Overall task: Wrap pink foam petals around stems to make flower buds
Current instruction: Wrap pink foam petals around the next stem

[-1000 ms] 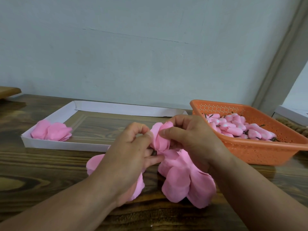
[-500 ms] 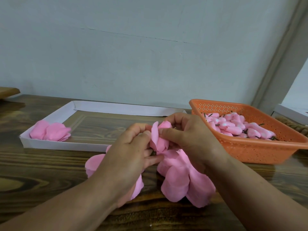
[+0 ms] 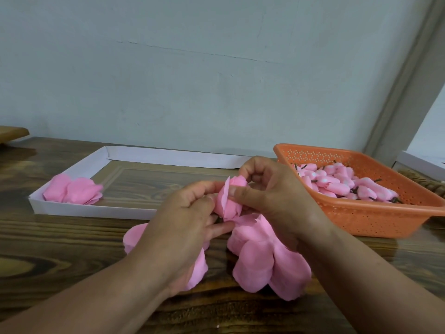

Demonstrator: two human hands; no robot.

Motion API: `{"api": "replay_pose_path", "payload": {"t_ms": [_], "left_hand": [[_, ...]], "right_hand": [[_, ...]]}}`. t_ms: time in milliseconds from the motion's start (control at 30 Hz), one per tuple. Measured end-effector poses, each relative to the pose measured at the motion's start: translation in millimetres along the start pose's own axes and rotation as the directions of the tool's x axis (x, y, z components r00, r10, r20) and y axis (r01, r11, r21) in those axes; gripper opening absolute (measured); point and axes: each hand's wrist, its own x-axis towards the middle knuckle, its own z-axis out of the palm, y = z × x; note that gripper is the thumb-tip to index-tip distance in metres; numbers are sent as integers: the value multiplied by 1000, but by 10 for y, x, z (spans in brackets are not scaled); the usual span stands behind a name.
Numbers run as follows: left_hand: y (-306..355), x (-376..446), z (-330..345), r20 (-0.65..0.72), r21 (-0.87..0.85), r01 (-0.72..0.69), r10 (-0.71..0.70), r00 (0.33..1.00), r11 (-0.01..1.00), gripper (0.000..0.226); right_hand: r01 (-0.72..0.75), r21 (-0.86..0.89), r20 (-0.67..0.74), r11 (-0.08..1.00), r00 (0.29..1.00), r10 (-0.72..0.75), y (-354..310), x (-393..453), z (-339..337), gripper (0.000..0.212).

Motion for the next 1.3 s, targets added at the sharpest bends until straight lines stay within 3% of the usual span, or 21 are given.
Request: {"api": "replay_pose_path", "payload": {"t_ms": [200, 333, 567, 900, 1133, 1300], "left_hand": [[-19, -2, -2, 32, 38, -20, 19, 999, 999, 20], [-31, -3, -12, 51, 44, -38, 35, 998, 998, 28], [-26, -1, -9, -2, 66, -15, 15, 1000, 998, 22], [30, 19, -54, -3, 51, -40, 40, 999, 998, 23], [36, -3, -21, 6, 31, -41, 41, 999, 999, 23], [21, -6, -7, 13, 50, -18, 18, 1000, 999, 21]], "right_hand": [[-3, 9, 1, 1000, 1000, 3, 6, 1, -7, 21], [-17, 17, 17, 1000, 1000, 16, 1, 8, -26, 20], [-80, 79, 75, 994, 994, 75, -41, 3, -23, 8], [-132, 246, 244, 960, 967, 71, -65, 27, -130, 29], [-94, 172, 128, 981, 989, 72, -65, 11, -95, 11], [-45, 112, 56, 993, 998, 39, -93, -8, -59, 18]]}}
